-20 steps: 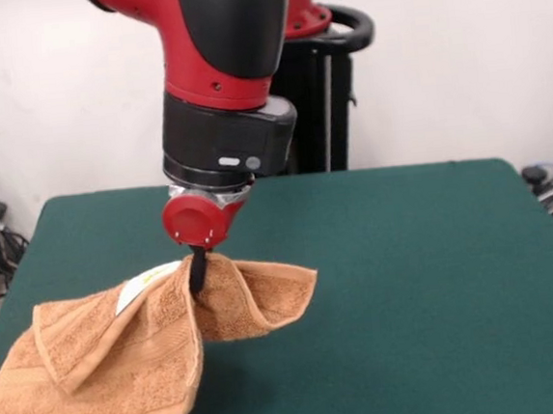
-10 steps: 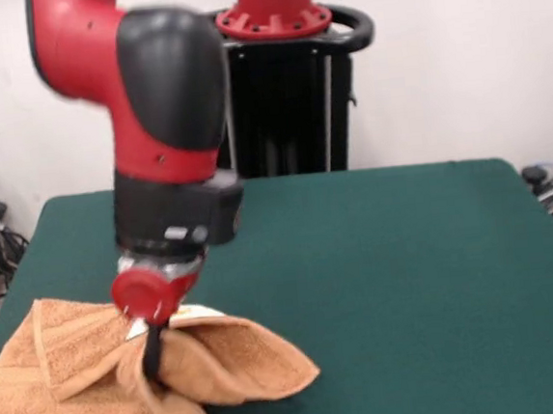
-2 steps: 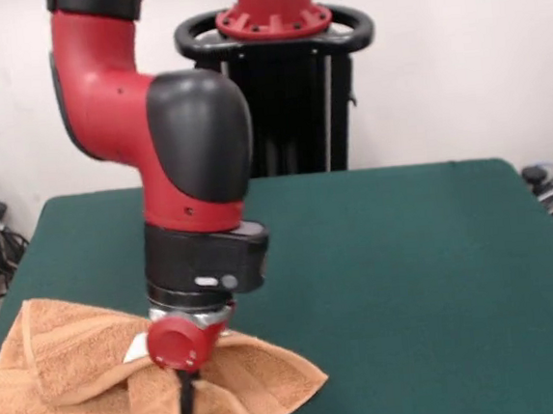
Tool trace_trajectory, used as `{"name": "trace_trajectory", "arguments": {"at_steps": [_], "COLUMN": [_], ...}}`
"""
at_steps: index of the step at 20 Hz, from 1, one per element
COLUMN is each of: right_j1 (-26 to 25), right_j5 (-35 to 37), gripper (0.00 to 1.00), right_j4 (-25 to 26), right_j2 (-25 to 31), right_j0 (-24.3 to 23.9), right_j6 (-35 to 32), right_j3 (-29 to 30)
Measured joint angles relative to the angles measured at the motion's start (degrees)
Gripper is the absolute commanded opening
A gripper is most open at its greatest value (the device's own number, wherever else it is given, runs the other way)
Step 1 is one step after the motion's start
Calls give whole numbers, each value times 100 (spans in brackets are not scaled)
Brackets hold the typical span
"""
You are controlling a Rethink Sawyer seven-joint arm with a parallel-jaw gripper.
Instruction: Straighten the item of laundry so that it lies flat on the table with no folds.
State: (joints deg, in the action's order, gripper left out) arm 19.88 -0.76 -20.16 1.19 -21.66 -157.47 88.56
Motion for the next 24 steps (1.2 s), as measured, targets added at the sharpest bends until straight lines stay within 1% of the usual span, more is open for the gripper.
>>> {"name": "trace_trajectory", "arguments": {"at_steps": [8,14,19,20,24], "right_j1": [-1,104,303,394,515], "right_j5": [1,2,2,2,2], "gripper": [0,0,0,0,0], "right_j4": [228,371,535,617,742], "right_j2": [288,624,1124,1305,1625], "right_j0": [-64,-236,-535,-651,-883], "right_j6": [0,0,0,0,0], "right_j3": [1,96,393,547,831]}}
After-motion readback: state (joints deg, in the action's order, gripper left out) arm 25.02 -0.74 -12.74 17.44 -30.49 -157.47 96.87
